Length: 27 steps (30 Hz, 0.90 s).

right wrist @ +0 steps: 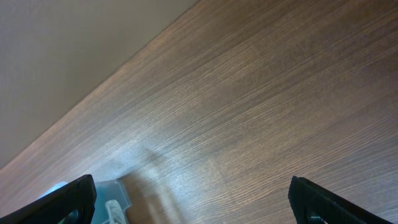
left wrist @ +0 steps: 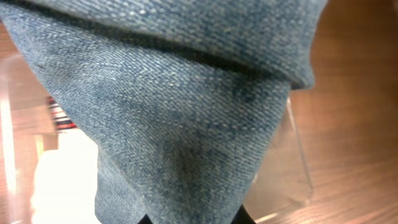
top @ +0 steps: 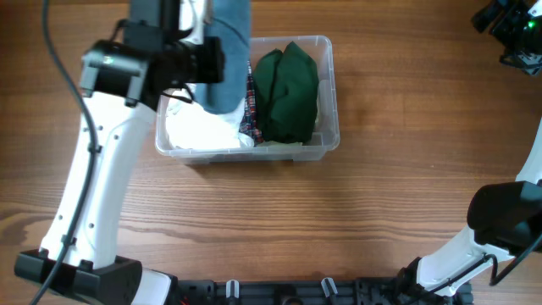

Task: Pack container
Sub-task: 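Lift the denim item and carry it over the container, then lower the denim item onto the green garment and release it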

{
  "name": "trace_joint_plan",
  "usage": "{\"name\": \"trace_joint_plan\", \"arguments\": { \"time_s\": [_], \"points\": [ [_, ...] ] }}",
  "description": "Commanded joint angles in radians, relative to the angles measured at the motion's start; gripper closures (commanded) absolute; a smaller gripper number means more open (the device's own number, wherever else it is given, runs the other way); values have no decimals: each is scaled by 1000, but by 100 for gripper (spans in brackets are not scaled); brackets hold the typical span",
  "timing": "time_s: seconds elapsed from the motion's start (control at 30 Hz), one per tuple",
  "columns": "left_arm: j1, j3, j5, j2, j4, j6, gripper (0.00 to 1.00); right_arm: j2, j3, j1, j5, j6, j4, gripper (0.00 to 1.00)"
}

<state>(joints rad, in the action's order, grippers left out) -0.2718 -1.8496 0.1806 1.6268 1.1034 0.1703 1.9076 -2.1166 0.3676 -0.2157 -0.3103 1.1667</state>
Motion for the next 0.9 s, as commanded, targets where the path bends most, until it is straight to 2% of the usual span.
{"name": "trace_joint_plan", "arguments": {
  "time_s": [0.0, 0.1, 0.27, 0.5, 0.7, 0.87],
  "points": [
    [-84, -36, -51, -39, -23, 21, 96, 17, -2, 0, 10, -7, -3, 0],
    [-112, -36, -77, -39, -5, 21, 96, 17, -2, 0, 10, -7, -3, 0],
    [-118, -36, -286, -39, 80, 51, 96, 17, -2, 0, 10, -7, -3, 0],
    [-135, -36, -498, -35, 10, 54, 96, 17, -2, 0, 10, -7, -2, 0],
    [-260, -36, -705, 11, 12, 55, 96, 17, -2, 0, 10, -7, -2, 0],
    [-356, -36, -780, 105, 9, 86, 96, 17, -2, 0, 10, -7, -2, 0]
  ]
}}
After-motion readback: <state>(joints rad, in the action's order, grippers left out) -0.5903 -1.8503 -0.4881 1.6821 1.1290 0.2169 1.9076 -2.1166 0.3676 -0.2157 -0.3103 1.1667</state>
